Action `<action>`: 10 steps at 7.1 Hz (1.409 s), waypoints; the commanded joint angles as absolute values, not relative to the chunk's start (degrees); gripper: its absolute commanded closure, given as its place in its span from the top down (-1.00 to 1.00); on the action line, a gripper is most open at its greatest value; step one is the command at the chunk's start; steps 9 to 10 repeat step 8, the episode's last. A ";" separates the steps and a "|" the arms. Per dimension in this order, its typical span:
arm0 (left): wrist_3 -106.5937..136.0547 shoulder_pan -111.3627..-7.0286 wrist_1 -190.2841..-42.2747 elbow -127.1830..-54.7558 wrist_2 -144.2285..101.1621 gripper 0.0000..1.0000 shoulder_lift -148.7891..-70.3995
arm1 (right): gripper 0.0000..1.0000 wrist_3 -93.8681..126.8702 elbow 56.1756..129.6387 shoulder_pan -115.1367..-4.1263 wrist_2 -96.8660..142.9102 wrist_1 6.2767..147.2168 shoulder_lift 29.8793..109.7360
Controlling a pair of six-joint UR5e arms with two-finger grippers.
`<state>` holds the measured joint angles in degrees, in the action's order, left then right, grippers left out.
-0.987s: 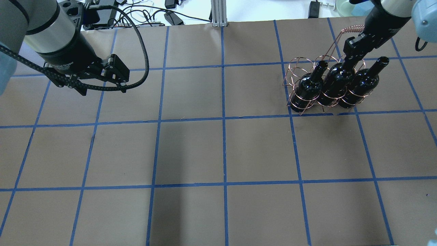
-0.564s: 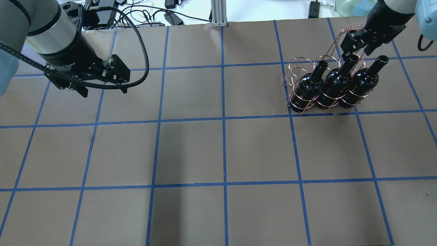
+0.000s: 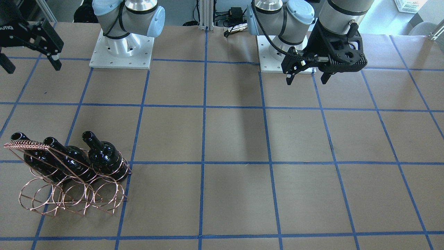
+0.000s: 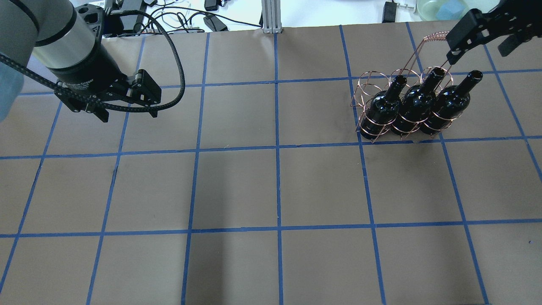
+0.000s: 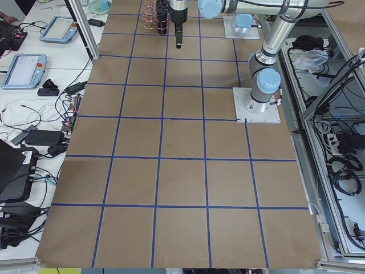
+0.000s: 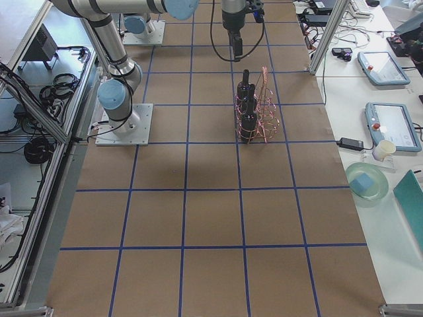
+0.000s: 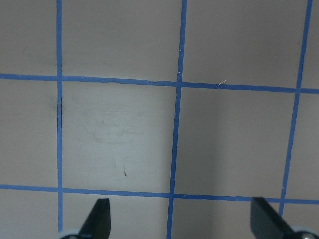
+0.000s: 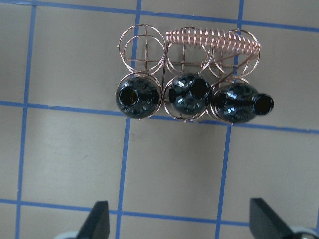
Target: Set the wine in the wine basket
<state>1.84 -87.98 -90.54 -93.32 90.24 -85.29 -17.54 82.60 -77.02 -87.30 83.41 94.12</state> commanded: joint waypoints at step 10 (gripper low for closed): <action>1.93 -88.59 -90.35 -93.43 89.47 1.00 -85.43 | 1.00 -4.13 86.75 -89.91 -90.09 87.98 96.24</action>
